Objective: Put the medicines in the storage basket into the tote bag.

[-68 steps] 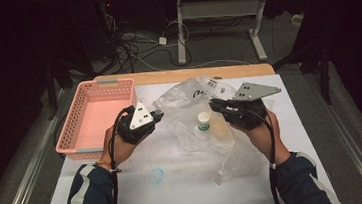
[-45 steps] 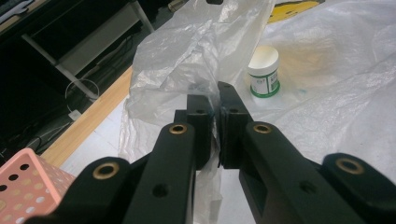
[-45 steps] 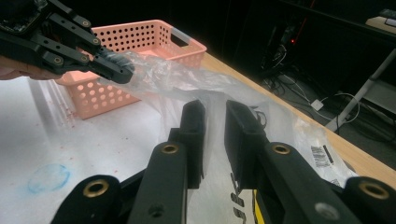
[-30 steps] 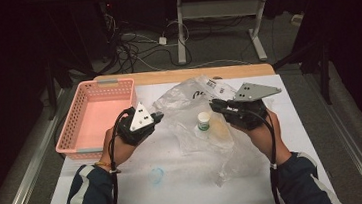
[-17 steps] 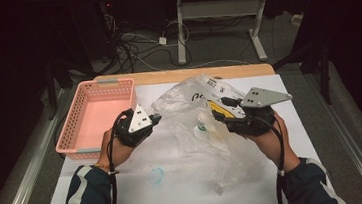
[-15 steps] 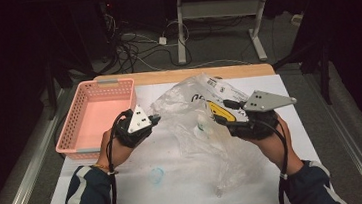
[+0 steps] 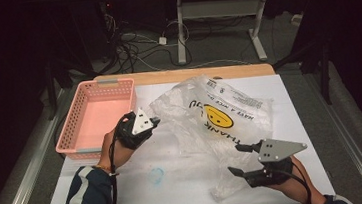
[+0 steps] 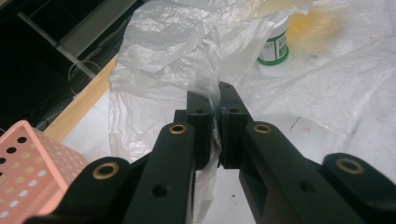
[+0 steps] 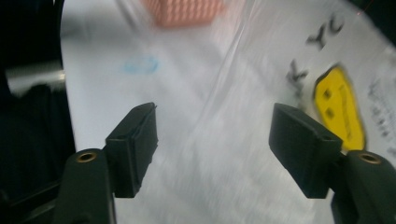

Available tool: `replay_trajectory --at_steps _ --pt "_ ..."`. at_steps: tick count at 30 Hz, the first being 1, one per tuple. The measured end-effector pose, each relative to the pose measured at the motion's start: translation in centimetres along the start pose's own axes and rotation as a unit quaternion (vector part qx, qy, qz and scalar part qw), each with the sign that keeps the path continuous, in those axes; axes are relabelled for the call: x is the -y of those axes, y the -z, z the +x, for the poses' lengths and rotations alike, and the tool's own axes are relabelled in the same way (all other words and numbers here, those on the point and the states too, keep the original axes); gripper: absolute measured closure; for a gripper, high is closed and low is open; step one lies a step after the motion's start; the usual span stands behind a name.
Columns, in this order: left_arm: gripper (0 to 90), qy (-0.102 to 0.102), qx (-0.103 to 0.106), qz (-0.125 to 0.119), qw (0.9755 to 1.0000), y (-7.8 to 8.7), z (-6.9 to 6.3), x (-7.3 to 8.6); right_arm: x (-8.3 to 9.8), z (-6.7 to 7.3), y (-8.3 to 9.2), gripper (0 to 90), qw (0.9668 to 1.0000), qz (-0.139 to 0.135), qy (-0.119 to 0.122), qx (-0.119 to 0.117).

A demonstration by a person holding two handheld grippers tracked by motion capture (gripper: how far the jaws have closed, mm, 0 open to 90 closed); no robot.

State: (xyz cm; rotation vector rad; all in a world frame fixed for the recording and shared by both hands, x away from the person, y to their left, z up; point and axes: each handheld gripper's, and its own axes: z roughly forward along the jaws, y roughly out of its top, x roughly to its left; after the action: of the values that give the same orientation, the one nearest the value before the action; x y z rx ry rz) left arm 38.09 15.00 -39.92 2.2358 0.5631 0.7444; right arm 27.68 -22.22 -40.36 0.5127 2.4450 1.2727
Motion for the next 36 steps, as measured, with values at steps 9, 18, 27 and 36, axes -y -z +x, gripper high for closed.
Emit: replay_trajectory --at_steps 9,18,27,36 --pt "83.9 0.009 -0.008 0.002 0.9999 -0.1 0.5 0.2 3.5 1.6 -3.0 23.0 0.9911 0.109 0.033 -0.069" --pt "83.8 0.013 -0.011 -0.002 0.9999 0.0 0.8 0.4 4.7 0.2 -5.1 60.1 0.9843 0.156 0.032 -0.077" --pt "84.0 0.012 -0.022 -0.005 0.9997 0.1 0.8 0.3 4.1 -0.3 -4.4 89.5 0.9905 0.133 0.030 -0.010" --pt "85.3 0.016 -0.034 -0.025 0.9990 1.2 1.4 -0.3 1.7 -1.2 -0.9 90.0 0.9962 0.024 0.032 0.078"
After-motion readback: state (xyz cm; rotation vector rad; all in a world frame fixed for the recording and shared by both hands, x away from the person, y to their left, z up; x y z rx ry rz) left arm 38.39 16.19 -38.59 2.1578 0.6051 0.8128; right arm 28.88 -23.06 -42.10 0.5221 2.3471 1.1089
